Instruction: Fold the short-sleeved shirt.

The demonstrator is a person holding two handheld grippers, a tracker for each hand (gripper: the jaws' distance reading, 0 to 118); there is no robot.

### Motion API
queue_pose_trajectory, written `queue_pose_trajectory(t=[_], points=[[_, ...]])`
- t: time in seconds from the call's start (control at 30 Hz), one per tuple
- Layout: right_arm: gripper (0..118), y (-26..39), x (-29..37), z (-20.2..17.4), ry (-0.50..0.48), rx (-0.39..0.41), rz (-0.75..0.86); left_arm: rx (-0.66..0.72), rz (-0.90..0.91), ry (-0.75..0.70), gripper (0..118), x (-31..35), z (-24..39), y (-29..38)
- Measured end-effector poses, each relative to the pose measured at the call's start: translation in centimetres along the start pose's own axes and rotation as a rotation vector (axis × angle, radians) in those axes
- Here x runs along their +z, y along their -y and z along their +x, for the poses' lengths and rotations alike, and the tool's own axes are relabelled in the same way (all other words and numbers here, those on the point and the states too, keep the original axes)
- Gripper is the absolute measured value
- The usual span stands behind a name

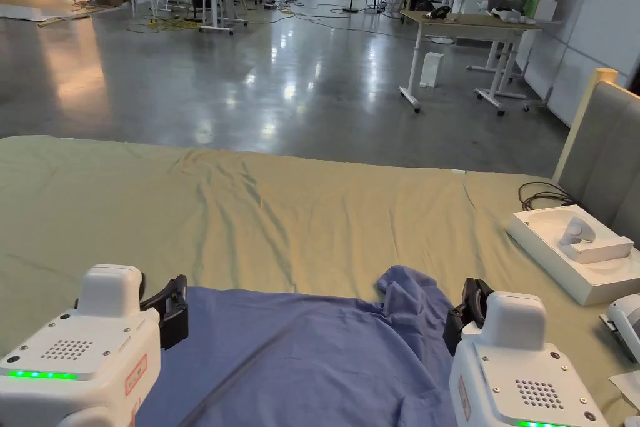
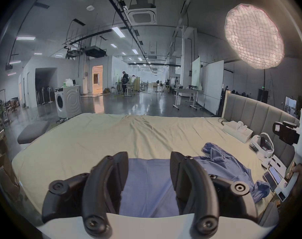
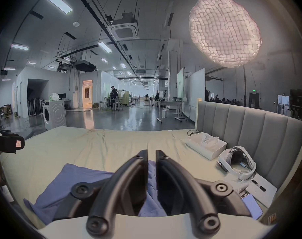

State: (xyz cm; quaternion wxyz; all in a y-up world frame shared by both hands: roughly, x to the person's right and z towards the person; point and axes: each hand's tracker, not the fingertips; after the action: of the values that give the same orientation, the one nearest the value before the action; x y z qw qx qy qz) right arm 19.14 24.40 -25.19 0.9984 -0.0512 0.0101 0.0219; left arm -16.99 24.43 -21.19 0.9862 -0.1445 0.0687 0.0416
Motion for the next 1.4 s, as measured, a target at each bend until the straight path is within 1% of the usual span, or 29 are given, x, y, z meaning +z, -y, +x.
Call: queue_pose_trajectory(t=[0.03, 0.07, 0.13, 0.17, 0.3, 0.43, 0.5, 0.6, 0.7, 0.83, 0.9, 0.93, 0.97, 1.03, 1.07, 1.2, 1.4], points=[[0, 0.1, -0.2, -0.1, -0.003, -0.001, -0.002, -0.007, 0.004, 0.017, 9, 0.1, 0.2, 0.2], [0, 0.1, -0.3, -0.1, -0.019, -0.001, -0.008, -0.022, -0.001, 0.002, 5, 0.0, 0.4, 0.4], [0, 0.2, -0.4, -0.3, -0.032, -0.003, -0.015, -0.032, -0.016, -0.003, 1, 0.0, 0.4, 1.0], [0, 0.2, -0.6, -0.3, -0.038, 0.002, -0.021, -0.023, -0.031, 0.021, 1, -0.1, 0.3, 1.3], [0, 0.4, -1.2, -0.5, -0.052, 0.008, -0.034, -0.027, -0.069, 0.048, 0, -0.8, 0.2, 2.2], [0, 0.7, -2.4, -1.1, -0.069, 0.019, -0.053, -0.037, -0.108, 0.026, 0, -2.4, -0.2, 2.8], [0, 0.9, -3.1, -1.3, -0.085, 0.023, -0.07, 0.007, -0.17, 0.084, 0, -4.1, -1.1, 2.9], [0, 1.5, -4.4, -1.7, -0.107, 0.035, -0.101, 0.005, -0.233, 0.053, 0, -7.4, -2.4, 3.2], [0, 2.4, -5.8, -2.0, -0.113, 0.047, -0.129, 0.0, -0.324, 0.034, 0, -12.4, -4.4, 2.9], [0, 3.8, -7.6, -2.1, -0.112, 0.049, -0.173, 0.018, -0.457, 0.044, 1, -20.3, -7.0, 2.6], [0, 4.5, -8.4, -2.0, -0.107, 0.049, -0.196, 0.049, -0.538, 0.028, 6, -24.2, -8.2, 2.3], [0, 4.9, -8.7, -1.9, -0.102, 0.054, -0.212, 0.084, -0.562, 0.038, 12, -26.0, -8.9, 2.4], [0, 5.3, -9.1, -1.8, -0.099, 0.058, -0.225, 0.112, -0.591, 0.058, 28, -27.6, -9.5, 2.4], [0, 6.0, -9.6, -1.4, -0.099, 0.07, -0.251, 0.156, -0.649, 0.08, 69, -30.4, -10.1, 2.5], [0, 6.4, -9.8, -1.3, -0.095, 0.076, -0.263, 0.161, -0.668, 0.075, 79, -31.6, -10.1, 2.6], [0, 7.5, -10.3, -0.4, -0.082, 0.096, -0.297, 0.125, -0.672, 0.036, 79, -34.6, -10.4, 2.8], [0, 8.6, -10.8, 1.0, -0.066, 0.106, -0.349, -0.009, -0.797, -0.031, 79, -38.5, -9.8, 5.3]])
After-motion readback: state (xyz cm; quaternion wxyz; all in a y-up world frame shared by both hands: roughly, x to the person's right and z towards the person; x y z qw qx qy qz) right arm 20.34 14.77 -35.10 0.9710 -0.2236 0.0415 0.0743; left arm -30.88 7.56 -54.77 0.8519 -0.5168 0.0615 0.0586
